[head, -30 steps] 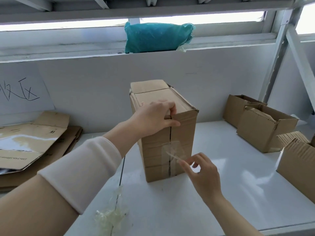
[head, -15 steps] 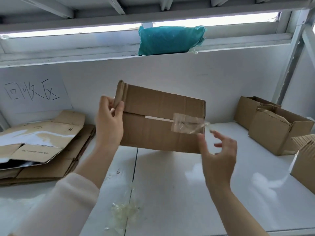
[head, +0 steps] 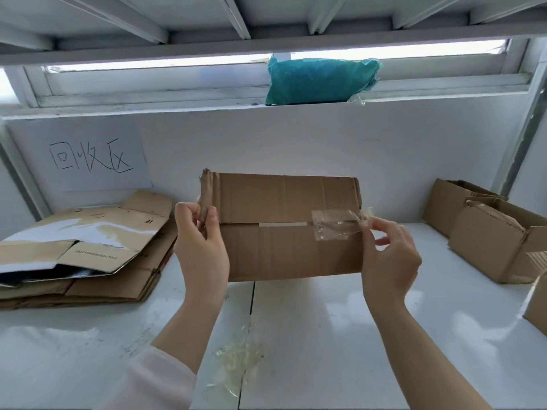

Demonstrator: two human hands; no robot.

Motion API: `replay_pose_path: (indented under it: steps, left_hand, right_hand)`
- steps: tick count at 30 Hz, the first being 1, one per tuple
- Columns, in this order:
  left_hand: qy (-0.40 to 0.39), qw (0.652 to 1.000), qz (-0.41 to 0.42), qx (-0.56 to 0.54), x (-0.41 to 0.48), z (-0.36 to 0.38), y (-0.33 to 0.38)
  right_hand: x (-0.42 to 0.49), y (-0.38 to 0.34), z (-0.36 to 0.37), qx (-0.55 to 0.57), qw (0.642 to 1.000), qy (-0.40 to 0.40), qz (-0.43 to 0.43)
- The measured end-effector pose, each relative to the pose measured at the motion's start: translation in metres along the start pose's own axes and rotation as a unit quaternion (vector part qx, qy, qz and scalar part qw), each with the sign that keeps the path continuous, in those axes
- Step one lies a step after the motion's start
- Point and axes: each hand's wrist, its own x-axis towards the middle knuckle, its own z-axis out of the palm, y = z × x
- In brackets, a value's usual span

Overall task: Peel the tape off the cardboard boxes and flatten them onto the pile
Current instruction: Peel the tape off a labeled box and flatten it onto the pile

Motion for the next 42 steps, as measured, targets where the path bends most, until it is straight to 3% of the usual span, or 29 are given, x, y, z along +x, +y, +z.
replay_pose_path:
  steps: [4, 9, 14, 19, 21, 24, 28, 30, 34, 38, 40, 42]
  left_hand:
    - [0.009, 1.000, -0.001, 0.006, -0.004, -0.002, 0.003]
    - [0.080, 0.996, -0.044, 0.017, 0.016, -0.027, -0.016]
    - [0.104, 0.992, -0.070, 0.007, 0.034, -0.042, -0.029]
    - [0.139, 0.987, -0.060, 0.045, 0.048, -0.057, -0.036]
    - [0.173, 0.981, -0.070, 0.056, 0.054, -0.066, -0.045]
    - [0.206, 0.973, -0.099, 0.034, 0.065, -0.068, -0.057]
    - [0.236, 0.968, -0.088, -0.017, 0.079, -0.067, -0.055]
    - [0.254, 0.963, -0.088, -0.029, 0.086, -0.069, -0.052]
    - [0.270, 0.959, -0.069, -0.053, 0.088, -0.073, -0.039]
    - [0.266, 0.961, -0.052, -0.056, 0.080, -0.076, -0.027]
    - [0.257, 0.963, -0.052, -0.059, 0.079, -0.078, -0.026]
    - [0.242, 0.966, -0.051, -0.069, 0.077, -0.079, -0.025]
  right_hand:
    - [0.007, -0.004, 0.001, 0.006, 1.000, 0.008, 0.021]
    - [0.047, 0.030, -0.019, 0.018, 0.986, 0.097, 0.131]
    - [0.044, 0.051, -0.021, -0.033, 0.987, 0.053, 0.149]
    - [0.060, 0.082, -0.023, -0.028, 0.959, 0.078, 0.271]
    - [0.061, 0.088, -0.028, -0.040, 0.958, 0.075, 0.275]
    - [0.039, 0.072, -0.029, -0.061, 0.980, 0.031, 0.184]
    - [-0.021, 0.045, -0.019, -0.025, 0.995, -0.088, -0.051]
    - [-0.060, 0.036, -0.011, -0.018, 0.974, -0.188, -0.128]
    - [-0.136, 0.026, 0.017, -0.020, 0.893, -0.365, -0.261]
    - [-0.167, 0.022, 0.040, -0.069, 0.857, -0.455, -0.233]
    - [-0.166, 0.017, 0.040, -0.094, 0.834, -0.477, -0.260]
    - [-0.160, 0.017, 0.034, -0.104, 0.790, -0.545, -0.260]
